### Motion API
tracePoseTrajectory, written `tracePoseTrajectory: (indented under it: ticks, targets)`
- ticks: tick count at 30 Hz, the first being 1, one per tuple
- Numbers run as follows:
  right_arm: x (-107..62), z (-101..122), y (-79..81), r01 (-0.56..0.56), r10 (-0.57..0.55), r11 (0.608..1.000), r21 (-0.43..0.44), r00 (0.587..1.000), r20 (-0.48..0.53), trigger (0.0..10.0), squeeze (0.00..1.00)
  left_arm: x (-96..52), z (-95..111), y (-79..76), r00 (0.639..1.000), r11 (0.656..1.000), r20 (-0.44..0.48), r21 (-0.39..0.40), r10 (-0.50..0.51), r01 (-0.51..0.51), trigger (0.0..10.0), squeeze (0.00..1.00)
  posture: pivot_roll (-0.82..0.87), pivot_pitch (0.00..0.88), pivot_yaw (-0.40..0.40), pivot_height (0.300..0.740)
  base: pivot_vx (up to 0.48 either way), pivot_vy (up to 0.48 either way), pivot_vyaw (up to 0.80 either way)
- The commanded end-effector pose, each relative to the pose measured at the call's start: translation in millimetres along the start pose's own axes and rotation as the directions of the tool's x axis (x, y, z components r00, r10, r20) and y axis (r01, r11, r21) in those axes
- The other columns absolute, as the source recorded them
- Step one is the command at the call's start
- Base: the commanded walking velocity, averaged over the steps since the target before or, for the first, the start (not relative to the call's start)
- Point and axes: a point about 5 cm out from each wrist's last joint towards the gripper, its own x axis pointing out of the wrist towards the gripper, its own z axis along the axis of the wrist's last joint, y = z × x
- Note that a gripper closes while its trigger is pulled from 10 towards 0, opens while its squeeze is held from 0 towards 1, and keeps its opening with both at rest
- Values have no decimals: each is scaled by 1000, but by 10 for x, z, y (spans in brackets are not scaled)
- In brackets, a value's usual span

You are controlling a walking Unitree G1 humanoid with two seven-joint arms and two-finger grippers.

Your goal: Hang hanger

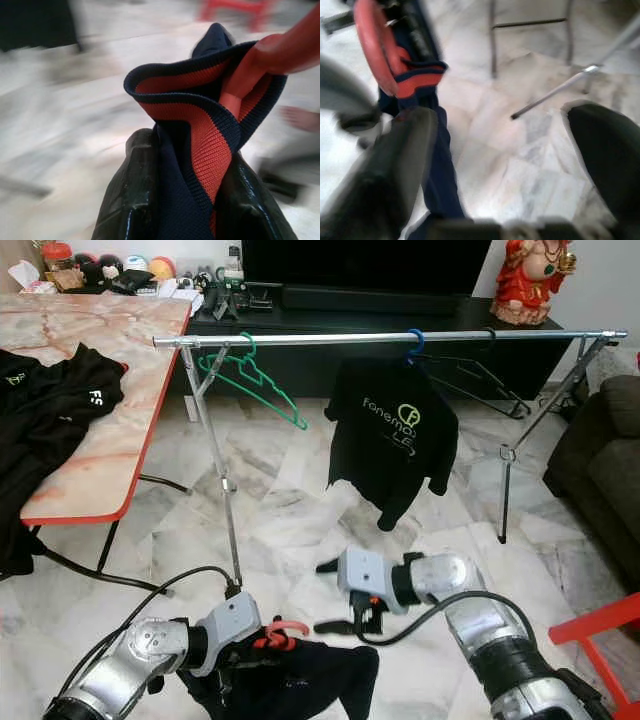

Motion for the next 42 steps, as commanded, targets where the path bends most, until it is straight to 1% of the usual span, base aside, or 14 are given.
tracePoseTrajectory:
  ticks: [1, 2, 4, 5, 7, 10, 13, 18, 20, 21, 25, 26, 29, 42]
  targets:
    - [-69, -213, -77, 256, -259, 952, 168, 966, -2, 10000, 0, -64, -72, 126, 986, 986, -8, -7, 166, -166, 3725, 0, -6, 122, -78, 740, 0, 0, 0]
    - [-86, -268, -83, 314, -320, 925, 215, 947, -3, 10000, 0, -81, -93, 138, 980, 980, -9, -22, 197, -197, 9765, 0, -6, 122, -78, 740, 0, 0, 0]
    - [-121, -405, -65, 418, -430, 854, 309, 902, -30, 10000, 0, -111, -127, 151, 970, 968, -8, -74, 242, -242, 10000, 0, -6, 121, -68, 740, 0, 0, 0]
    - [-140, -656, 45, 529, -540, 718, 452, 833, -119, 10000, 0, -152, -173, 146, 962, 954, -5, -125, 274, -273, 10000, 0, -7, 118, -53, 740, 0, 0, 0]
    - [-138, -775, 118, 574, -578, 639, 513, 798, -173, 10000, 0, -172, -203, 141, 959, 949, -7, -145, 283, -281, 10000, 0, -10, 118, -51, 740, 0, 0, 0]
    - [-131, -1105, 405, 646, -632, 407, 646, 710, -311, 10000, 0, -218, -237, 179, 928, 910, 7, -200, 373, -364, 10000, 0, -16, 113, -37, 740, 0, 0, 0]
    - [-60, -1337, 727, 688, -593, 253, 681, 666, -453, 10000, 0, -246, -259, 218, 891, 861, 18, -268, 453, -432, 10000, 0, -14, 105, -24, 740, 0, 0, 0]
    - [45, -1567, 1248, 744, -462, 180, 644, 642, -612, 10000, 0, -283, -264, 191, 868, 821, 26, -339, 496, -459, 10000, 0, 17, 86, -22, 740, 0, 0, 0]
    - [55, -1694, 1573, 765, -371, -72, 639, 574, -729, 10000, 0, -305, -265, 125, 866, 818, 39, -352, 499, -455, 10000, 0, 27, 67, -16, 740, 0, 0, 0]
    - [47, -1726, 1657, 787, -339, -99, 609, 548, -765, 10000, 0, -311, -264, 111, 857, 805, 39, -365, 514, -467, 10000, 0, 29, 60, -13, 740, 0, 0, 0]
    - [33, -1772, 1800, 832, -278, -100, 546, 504, -818, 10000, 0, -318, -265, 86, 837, 781, 36, -384, 547, -493, 10000, 0, 39, 42, -13, 740, 0, 0, 0]
    - [65, -1764, 1859, 839, -263, -50, 542, 513, -817, 10000, 0, -332, -268, 54, 827, 767, 34, -395, 562, -505, 10000, 0, 51, 31, -17, 740, 0, 0, 0]
    - [79, -1755, 1858, 833, -271, -25, 552, 526, -806, 10000, 0, -359, -270, 44, 812, 738, 33, -439, 583, -512, 10000, 0, 51, 25, -18, 740, 0, 0, 0]
    - [104, -1759, 1974, 841, -240, -28, 540, 519, -821, 10000, 0, -337, -231, 26, 831, 766, 43, -417, 555, -490, 10000, 0, 49, 5, -1, 740, 232, 0, 0]
